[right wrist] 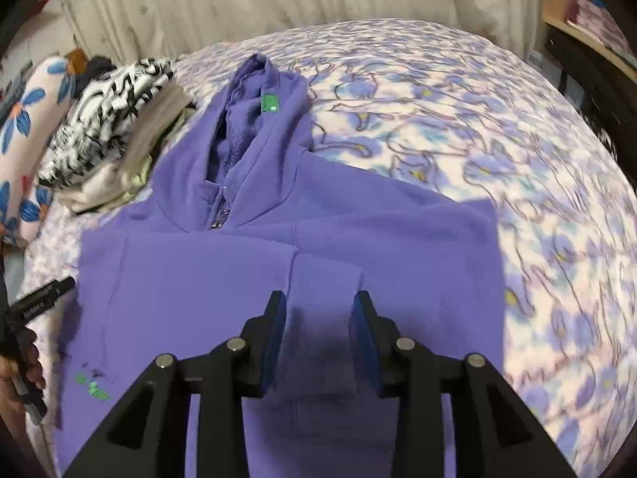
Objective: Fold large clothes
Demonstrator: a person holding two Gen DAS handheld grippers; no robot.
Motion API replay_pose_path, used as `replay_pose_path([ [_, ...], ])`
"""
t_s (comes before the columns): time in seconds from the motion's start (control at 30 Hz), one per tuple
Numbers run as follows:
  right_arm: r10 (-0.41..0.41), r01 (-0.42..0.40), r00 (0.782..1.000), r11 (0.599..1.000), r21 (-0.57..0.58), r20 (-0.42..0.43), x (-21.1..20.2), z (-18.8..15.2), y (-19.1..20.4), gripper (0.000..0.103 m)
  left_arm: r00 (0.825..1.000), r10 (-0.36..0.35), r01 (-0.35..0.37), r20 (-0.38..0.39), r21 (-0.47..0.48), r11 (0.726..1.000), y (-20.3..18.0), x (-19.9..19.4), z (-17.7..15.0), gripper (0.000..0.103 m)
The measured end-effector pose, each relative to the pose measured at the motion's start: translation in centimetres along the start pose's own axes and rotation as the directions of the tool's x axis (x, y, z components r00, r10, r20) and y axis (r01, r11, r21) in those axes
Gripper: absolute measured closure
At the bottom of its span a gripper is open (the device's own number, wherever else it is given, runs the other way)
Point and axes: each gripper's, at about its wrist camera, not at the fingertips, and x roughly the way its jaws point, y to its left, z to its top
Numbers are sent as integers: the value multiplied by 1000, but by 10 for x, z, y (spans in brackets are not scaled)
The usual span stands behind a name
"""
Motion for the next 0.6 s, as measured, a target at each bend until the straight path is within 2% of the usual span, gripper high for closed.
replay_pose_path([
  [0.2, 40, -40, 999, 999, 27, 15, -56, -31, -14, 66, 998, -46, 46, 33, 22, 999, 14, -74, -31, 34],
  [0.3, 38, -40, 998, 999, 32, 46, -95, -55, -20, 54, 997, -73, 73, 33, 7, 997, 23, -112, -51, 27],
  [0.37, 50, -52, 997, 998, 31, 65, -117, -70, -24, 43, 996, -81, 80, 32, 12, 997, 26, -134, -64, 19],
  [0.5, 69, -71, 994, 997, 23, 86, -159, -103, -31, 40, 994, -101, 100, 45, 18, 995, 32, -176, -98, 14],
  [0.6, 78, -79, 992, 997, 5, 98, -182, -127, -35, 40, 993, -111, 111, 37, 19, 994, 35, -193, -121, 13],
])
